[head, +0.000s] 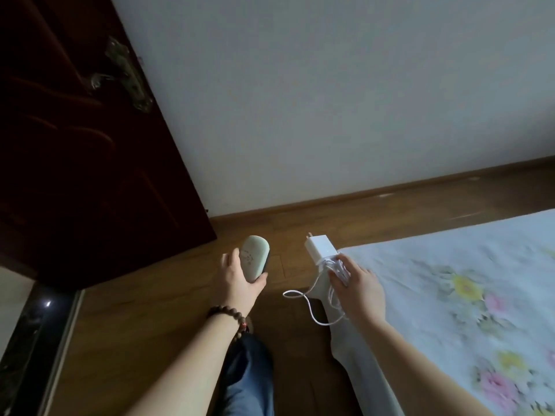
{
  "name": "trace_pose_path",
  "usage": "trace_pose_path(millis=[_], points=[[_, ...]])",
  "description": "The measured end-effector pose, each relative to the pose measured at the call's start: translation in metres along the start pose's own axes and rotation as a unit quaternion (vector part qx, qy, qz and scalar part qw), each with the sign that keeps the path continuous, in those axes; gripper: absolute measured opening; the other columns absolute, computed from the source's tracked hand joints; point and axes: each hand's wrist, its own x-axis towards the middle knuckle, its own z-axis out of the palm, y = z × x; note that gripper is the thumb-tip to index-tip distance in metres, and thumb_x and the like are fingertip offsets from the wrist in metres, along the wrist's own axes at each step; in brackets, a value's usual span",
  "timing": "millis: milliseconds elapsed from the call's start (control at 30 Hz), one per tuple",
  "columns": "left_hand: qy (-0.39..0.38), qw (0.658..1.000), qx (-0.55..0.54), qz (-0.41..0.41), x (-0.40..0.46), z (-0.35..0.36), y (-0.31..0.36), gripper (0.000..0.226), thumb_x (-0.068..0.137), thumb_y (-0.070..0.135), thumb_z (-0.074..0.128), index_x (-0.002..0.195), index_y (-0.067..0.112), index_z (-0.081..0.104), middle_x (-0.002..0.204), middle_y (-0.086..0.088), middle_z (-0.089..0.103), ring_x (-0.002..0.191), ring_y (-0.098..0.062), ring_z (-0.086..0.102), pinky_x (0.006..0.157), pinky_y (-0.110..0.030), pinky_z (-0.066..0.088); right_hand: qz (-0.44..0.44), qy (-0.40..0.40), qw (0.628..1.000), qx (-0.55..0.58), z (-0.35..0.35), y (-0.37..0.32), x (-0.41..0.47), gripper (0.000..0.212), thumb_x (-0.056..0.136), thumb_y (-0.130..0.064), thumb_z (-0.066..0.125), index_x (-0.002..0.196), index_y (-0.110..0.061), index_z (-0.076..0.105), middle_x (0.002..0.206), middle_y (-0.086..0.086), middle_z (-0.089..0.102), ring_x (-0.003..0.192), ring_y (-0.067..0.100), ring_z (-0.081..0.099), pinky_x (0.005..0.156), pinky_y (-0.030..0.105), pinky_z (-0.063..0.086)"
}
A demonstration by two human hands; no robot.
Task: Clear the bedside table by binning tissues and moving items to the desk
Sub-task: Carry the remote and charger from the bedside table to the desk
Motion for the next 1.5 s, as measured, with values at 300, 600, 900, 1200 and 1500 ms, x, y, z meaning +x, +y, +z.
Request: trace_pose_path(millis=[300,600,900,1200,1500], points=[[-0.031,0.987,0.081,0.135,0.251,0.018,0.026,0.074,0.058,0.04,0.083,0.118,0.008,0.053,0.107,-0.01,0.056,0.098,-0.03,0.055,0.077,-0.039,0.049,0.081,0.065,0.994,0.04,0.041,-0.069,0.198,0.04,0.086,-0.036,0.063,0.125,-0.031,0.054,0.112,0.004,0.068,0.094,0.03,0.058,0.071,0.036,0.047],[-0.122,0.966,0.087,0.21,0.397,0.09,0.114,0.066,0.06,0.043,0.08,0.112,0.013,0.052,0.105,-0.007,0.055,0.101,-0.028,0.052,0.077,-0.041,0.05,0.196,0.14,0.97,0.037,0.023,-0.059,0.319,0.036,0.084,-0.033,0.065,0.119,-0.032,0.057,0.107,0.004,0.069,0.09,0.031,0.057,0.068,0.037,0.046],[-0.191,0.928,0.053,0.315,0.495,0.249,0.266,0.073,0.065,0.045,0.077,0.124,0.012,0.048,0.115,-0.007,0.054,0.105,-0.026,0.052,0.084,-0.041,0.051,0.265,0.195,0.943,0.045,-0.018,0.044,0.46,0.04,0.086,-0.038,0.062,0.125,-0.032,0.055,0.115,0.001,0.068,0.092,0.027,0.061,0.07,0.04,0.052],[-0.266,0.878,0.017,0.398,0.533,0.404,0.466,0.074,0.065,0.044,0.078,0.125,0.012,0.048,0.117,-0.007,0.052,0.106,-0.026,0.051,0.085,-0.04,0.049,0.327,0.268,0.905,0.042,-0.12,0.153,0.571,0.043,0.087,-0.039,0.061,0.129,-0.033,0.053,0.115,-0.001,0.068,0.092,0.024,0.061,0.07,0.043,0.053],[-0.337,0.815,0.017,0.471,0.52,0.556,0.606,0.075,0.068,0.048,0.075,0.127,0.013,0.044,0.115,-0.005,0.051,0.102,-0.023,0.052,0.083,-0.04,0.052,0.411,0.339,0.845,0.041,-0.212,0.287,0.632,0.042,0.088,-0.043,0.057,0.129,-0.035,0.053,0.108,-0.002,0.07,0.09,0.025,0.061,0.073,0.044,0.053]])
